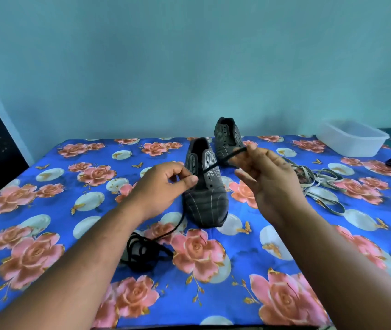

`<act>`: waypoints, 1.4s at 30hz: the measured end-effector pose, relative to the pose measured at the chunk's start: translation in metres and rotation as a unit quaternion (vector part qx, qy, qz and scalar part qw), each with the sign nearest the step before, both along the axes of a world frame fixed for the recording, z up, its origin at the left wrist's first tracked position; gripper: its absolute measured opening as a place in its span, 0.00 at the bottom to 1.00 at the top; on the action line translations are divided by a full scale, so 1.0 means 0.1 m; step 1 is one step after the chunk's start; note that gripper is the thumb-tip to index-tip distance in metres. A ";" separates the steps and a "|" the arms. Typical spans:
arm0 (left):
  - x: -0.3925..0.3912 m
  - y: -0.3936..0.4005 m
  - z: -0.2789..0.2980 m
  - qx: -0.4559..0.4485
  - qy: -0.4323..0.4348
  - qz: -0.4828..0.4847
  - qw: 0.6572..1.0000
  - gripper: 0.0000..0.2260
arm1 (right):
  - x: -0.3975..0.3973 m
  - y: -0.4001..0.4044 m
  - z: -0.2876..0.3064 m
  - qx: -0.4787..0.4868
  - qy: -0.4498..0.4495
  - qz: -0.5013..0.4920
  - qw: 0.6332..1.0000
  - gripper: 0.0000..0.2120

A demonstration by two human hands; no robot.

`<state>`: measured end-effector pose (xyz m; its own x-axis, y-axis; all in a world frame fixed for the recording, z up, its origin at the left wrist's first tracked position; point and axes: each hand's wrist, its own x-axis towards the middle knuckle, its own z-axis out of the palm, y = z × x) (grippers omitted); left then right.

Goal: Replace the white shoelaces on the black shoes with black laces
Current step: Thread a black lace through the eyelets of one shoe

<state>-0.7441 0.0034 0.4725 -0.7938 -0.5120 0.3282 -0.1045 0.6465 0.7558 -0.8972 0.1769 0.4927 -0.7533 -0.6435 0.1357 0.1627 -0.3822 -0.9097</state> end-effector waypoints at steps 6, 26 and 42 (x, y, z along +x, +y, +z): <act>-0.29 -0.02 0.04 -0.012 -0.047 -0.070 0.996 0.07 | -0.11 -0.44 0.24 -0.020 -0.017 0.060 0.998 0.07; -0.39 -0.07 -0.29 -0.178 -0.022 0.077 0.981 0.15 | -0.50 -0.30 -0.21 0.246 0.614 -0.022 0.750 0.06; -0.43 -0.05 -0.37 0.001 -0.048 0.040 0.998 0.15 | -0.48 -0.25 -0.22 0.229 0.656 -0.004 0.719 0.05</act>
